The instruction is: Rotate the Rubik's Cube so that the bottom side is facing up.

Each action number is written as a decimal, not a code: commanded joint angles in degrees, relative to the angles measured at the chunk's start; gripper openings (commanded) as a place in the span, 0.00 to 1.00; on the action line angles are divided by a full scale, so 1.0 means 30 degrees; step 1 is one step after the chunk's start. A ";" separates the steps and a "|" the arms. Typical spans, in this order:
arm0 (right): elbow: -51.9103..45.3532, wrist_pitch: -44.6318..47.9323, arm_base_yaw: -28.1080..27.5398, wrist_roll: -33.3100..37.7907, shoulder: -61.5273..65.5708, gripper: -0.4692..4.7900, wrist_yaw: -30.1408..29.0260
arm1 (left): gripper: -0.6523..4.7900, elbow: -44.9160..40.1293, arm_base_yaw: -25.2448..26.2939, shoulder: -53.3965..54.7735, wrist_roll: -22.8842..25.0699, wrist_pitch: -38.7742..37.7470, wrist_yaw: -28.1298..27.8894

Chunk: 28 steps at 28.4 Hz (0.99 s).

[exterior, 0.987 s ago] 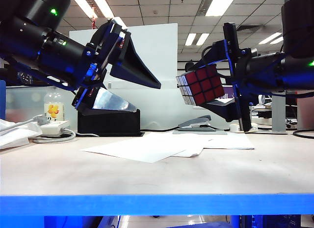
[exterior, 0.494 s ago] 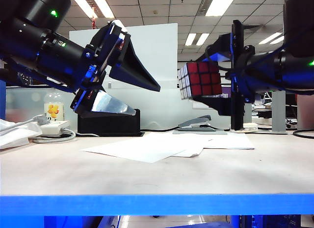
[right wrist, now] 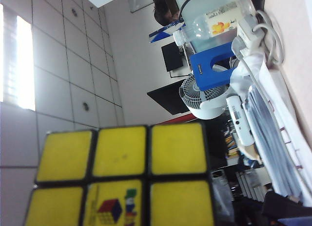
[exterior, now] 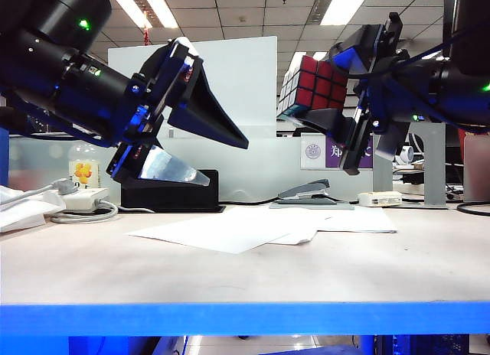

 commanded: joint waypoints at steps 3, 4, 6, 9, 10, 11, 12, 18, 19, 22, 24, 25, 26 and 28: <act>0.0087 0.0692 0.0255 0.1479 -0.0138 0.44 0.0342 | 0.92 0.0044 0.0007 -0.0117 0.0015 -0.0117 0.0007; 0.0087 0.0692 0.0284 0.1479 -0.0175 0.44 0.0430 | 0.92 0.0044 0.0007 -0.0117 -0.0051 -0.0175 0.0007; 0.0095 0.0685 0.0481 0.1479 -0.0452 0.44 0.1581 | 0.92 0.0044 0.0007 -0.0117 -0.0066 -0.0219 0.0015; 0.0117 0.0663 0.0488 0.1479 -0.0860 0.43 0.2783 | 0.92 0.0044 0.0007 -0.0117 -0.0117 -0.0328 0.0007; 0.0102 0.0648 0.0474 0.1479 -0.0860 0.43 0.2885 | 0.92 0.0044 0.0007 -0.0117 -0.0124 -0.0328 0.0007; 0.0109 0.0648 0.0474 0.1479 -0.0867 0.43 0.3169 | 0.92 0.0051 0.0007 -0.0117 -0.0372 -0.0211 0.0015; 0.0109 0.0648 0.0474 0.1479 -0.0867 0.43 0.3351 | 0.92 0.0051 0.0007 -0.0117 -0.0736 0.0022 0.0051; 0.0109 0.0678 0.0765 0.1479 -0.1239 0.43 0.3067 | 0.92 0.0051 -0.0109 -0.0080 -0.4794 0.7104 0.0860; 0.0117 0.0678 0.0954 0.1479 -0.1333 0.43 0.2761 | 0.92 0.0066 -0.0131 -0.0073 -0.5071 0.8204 0.0729; 0.0117 0.0685 0.1559 0.1479 -0.1333 0.43 0.2288 | 0.93 0.0109 -0.0219 0.0124 -0.4226 0.8517 0.0146; 0.0095 0.0685 0.2018 0.1464 -0.1333 0.43 0.2076 | 0.99 0.0364 -0.0452 0.0597 -0.3045 0.8233 0.0146; 0.0095 0.0685 0.2127 0.1421 -0.1333 0.43 0.2011 | 1.00 0.0787 -0.0678 0.0750 -0.1741 0.7271 0.0138; 0.0095 0.0685 0.2127 0.1370 -0.1333 0.43 0.1938 | 1.00 0.1107 -0.0780 0.0765 -0.0750 0.6426 -0.0015; 0.0095 0.0685 0.2127 0.1319 -0.1333 0.43 0.1836 | 1.00 0.1953 -0.0940 0.0743 0.1217 0.4641 -0.0962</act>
